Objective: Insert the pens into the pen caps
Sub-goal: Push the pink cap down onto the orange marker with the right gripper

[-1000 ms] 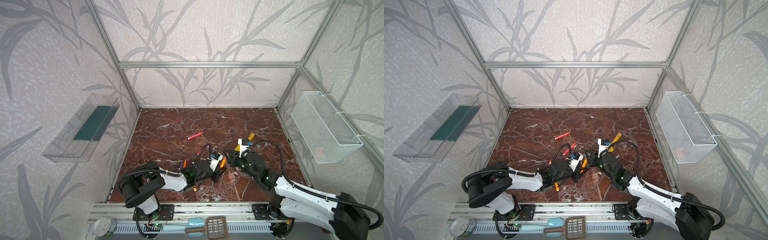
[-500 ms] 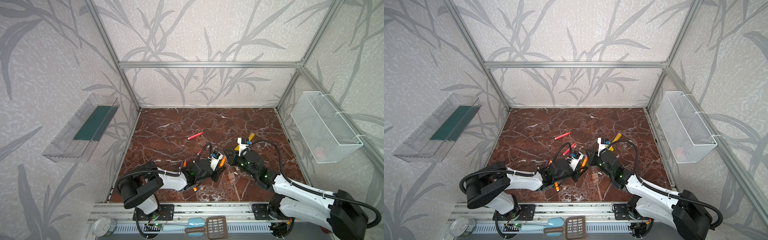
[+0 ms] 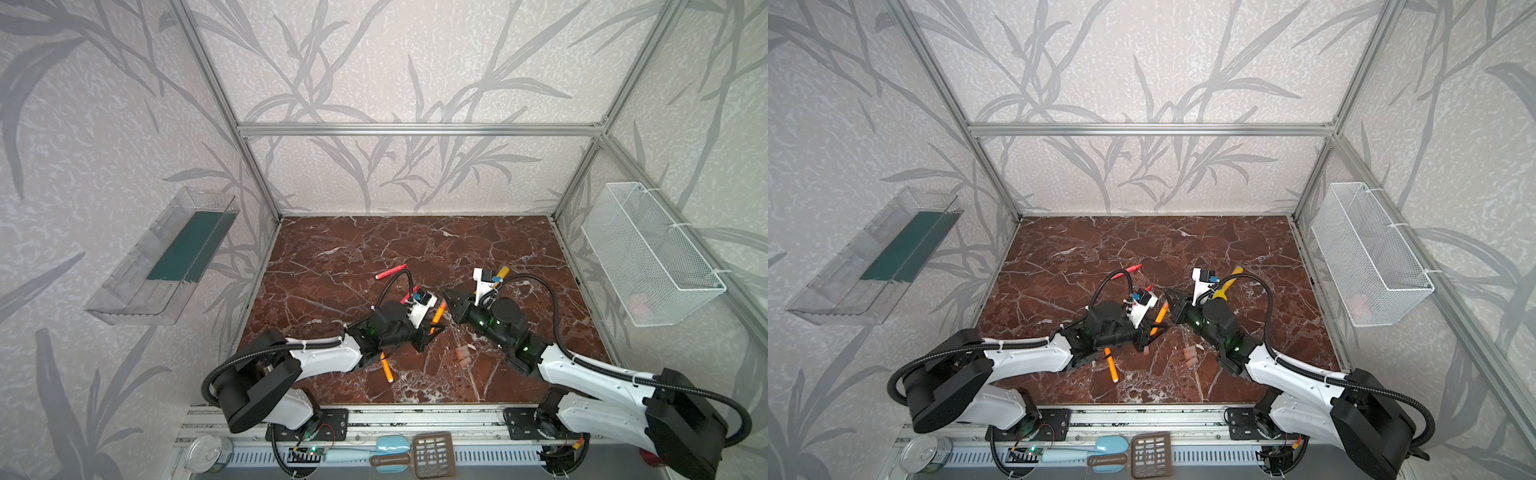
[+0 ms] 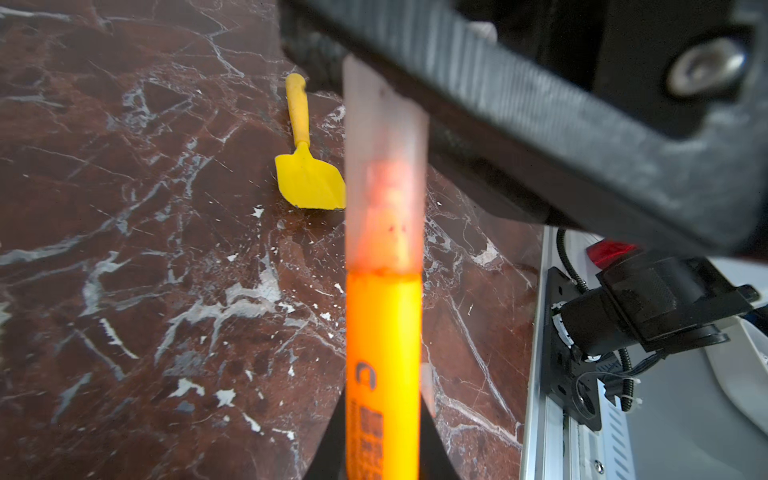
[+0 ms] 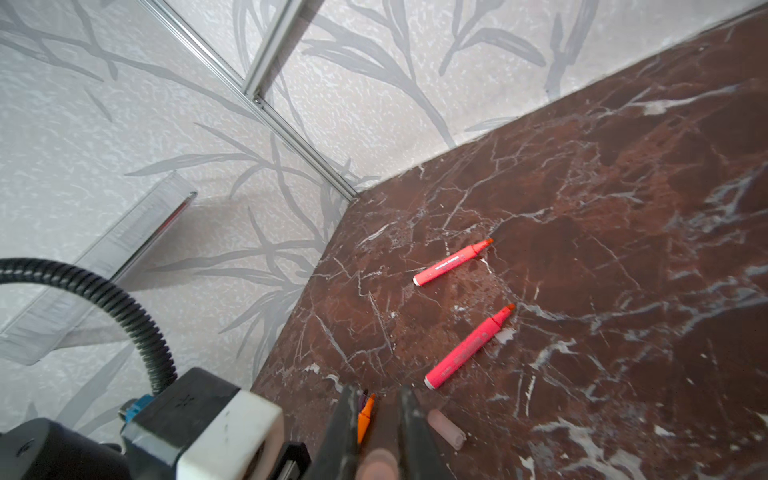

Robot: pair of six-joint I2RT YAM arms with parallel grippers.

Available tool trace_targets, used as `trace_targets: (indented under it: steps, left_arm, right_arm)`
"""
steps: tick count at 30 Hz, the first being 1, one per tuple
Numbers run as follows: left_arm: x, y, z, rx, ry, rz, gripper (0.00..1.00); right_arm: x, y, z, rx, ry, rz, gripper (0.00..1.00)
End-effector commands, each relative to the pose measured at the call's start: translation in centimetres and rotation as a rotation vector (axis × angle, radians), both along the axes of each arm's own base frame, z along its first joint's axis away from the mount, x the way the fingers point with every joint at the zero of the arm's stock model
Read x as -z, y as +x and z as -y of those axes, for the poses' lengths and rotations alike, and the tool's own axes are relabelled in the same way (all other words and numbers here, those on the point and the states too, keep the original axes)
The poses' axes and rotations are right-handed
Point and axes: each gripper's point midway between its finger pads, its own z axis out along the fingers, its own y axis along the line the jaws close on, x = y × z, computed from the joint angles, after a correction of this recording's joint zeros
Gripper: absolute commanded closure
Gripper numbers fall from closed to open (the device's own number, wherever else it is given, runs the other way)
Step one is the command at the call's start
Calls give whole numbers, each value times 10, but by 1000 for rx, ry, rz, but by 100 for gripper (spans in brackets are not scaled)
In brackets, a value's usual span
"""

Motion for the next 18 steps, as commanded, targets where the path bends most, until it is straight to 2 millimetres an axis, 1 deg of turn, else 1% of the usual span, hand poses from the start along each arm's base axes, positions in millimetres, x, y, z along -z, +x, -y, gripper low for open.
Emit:
trace_targets:
  steps: [1, 6, 12, 14, 17, 18]
  left_arm:
    - [-76, 58, -20, -230, -68, 190, 100]
    - [-88, 80, -41, -375, 36, 277, 100]
    - [-107, 97, -59, -495, 96, 354, 100]
    - [-113, 102, -65, -528, 102, 364, 100]
    - [-120, 107, -70, -544, 88, 366, 100]
    - [-122, 107, -70, -528, 69, 353, 100]
  right_arm:
    - [29, -34, -34, -198, -63, -77, 100]
    - [36, -44, -56, -229, -93, -71, 100]
    - [46, -57, -74, -264, -106, -83, 100]
    - [50, -61, -77, -265, -104, -91, 100]
    - [51, -62, -76, -260, -86, -102, 100]
    - [50, -67, -79, -278, -82, -101, 100]
